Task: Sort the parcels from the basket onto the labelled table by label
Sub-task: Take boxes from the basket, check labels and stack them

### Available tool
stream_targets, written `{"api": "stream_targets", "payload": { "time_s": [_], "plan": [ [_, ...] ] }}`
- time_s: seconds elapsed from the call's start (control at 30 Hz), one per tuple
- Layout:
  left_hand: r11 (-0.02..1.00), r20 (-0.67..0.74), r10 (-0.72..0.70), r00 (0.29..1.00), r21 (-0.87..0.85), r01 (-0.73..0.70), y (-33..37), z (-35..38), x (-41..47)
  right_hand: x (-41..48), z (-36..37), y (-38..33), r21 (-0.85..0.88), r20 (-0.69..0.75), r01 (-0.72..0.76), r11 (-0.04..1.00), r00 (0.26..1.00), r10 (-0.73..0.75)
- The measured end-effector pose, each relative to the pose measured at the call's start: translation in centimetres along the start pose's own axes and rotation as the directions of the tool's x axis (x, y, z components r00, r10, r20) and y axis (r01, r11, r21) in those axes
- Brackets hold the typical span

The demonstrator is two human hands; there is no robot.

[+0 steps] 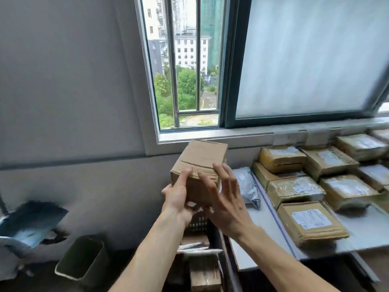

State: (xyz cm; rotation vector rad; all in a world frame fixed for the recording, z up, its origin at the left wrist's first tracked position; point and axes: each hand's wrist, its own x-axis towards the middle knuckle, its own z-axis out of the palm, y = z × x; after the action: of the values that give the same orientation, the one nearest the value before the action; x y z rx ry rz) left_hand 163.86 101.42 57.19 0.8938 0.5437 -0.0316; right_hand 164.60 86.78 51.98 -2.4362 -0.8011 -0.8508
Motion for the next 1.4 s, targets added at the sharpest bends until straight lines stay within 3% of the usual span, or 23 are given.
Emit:
{"api": "stream_targets", "payload": {
  "time_s": [0.1, 0.23, 0.37, 0.47, 0.57, 0.7, 0.9, 1.03, 1.13, 1.23, 1.4],
  "plan": [
    [0.997, 0.159, 0.073, 0.985, -0.025, -0.070, 3.5, 1.5, -2.5, 3.7, -3.4, -0.8, -0.064, -0.125, 0.092, 0.994, 0.987, -0.100],
    [0.977, 0.368, 0.155, 0.917, 0.079, -0.197, 7.8, 3.1, -5.6, 7.8, -8.3, -0.6, -0.174, -0.238, 0.201, 0.964, 0.942, -0.239],
    [0.926, 0.551, 0.203, 0.809, 0.160, -0.342, 13.5, 4.4, -7.5, 10.9, -12.4, -0.8, -0.311, -0.306, 0.373, 0.874, 0.831, -0.464],
    [0.891, 0.586, 0.274, 0.763, 0.144, -0.431, 17.5, 5.8, -8.7, 13.2, -14.3, -1.9, -0.414, -0.343, 0.418, 0.809, 0.751, -0.564],
    [0.856, 0.596, 0.352, 0.721, 0.107, -0.506, 20.3, 7.6, -10.0, 15.8, -16.4, -2.5, -0.468, -0.360, 0.410, 0.783, 0.721, -0.592],
    [0.751, 0.570, 0.493, 0.657, 0.101, -0.652, 22.9, 10.6, -11.6, 18.5, -19.7, -3.3, -0.426, -0.334, 0.354, 0.832, 0.794, -0.509],
    [0.550, 0.449, 0.725, 0.523, 0.080, -0.831, 25.1, 14.8, -15.2, 23.0, -23.6, -8.3, -0.253, -0.410, 0.313, 0.915, 0.822, -0.394],
    [0.597, 0.422, 0.729, 0.540, -0.004, -0.802, 26.2, 16.9, -16.8, 25.0, -23.3, -10.7, -0.178, -0.508, 0.296, 0.939, 0.789, -0.345],
    [0.582, 0.445, 0.740, 0.504, -0.049, -0.811, 26.1, 17.2, -17.7, 25.4, -23.0, -10.9, -0.200, -0.568, 0.265, 0.943, 0.753, -0.332],
    [0.576, 0.418, 0.756, 0.504, -0.056, -0.816, 25.6, 16.5, -18.5, 25.2, -22.9, -10.7, -0.232, -0.554, 0.223, 0.947, 0.770, -0.317],
    [0.568, 0.443, 0.757, 0.481, -0.082, -0.819, 24.8, 15.4, -19.1, 25.2, -22.3, -10.9, -0.167, -0.598, 0.069, 0.984, 0.786, -0.157]
  ]
}}
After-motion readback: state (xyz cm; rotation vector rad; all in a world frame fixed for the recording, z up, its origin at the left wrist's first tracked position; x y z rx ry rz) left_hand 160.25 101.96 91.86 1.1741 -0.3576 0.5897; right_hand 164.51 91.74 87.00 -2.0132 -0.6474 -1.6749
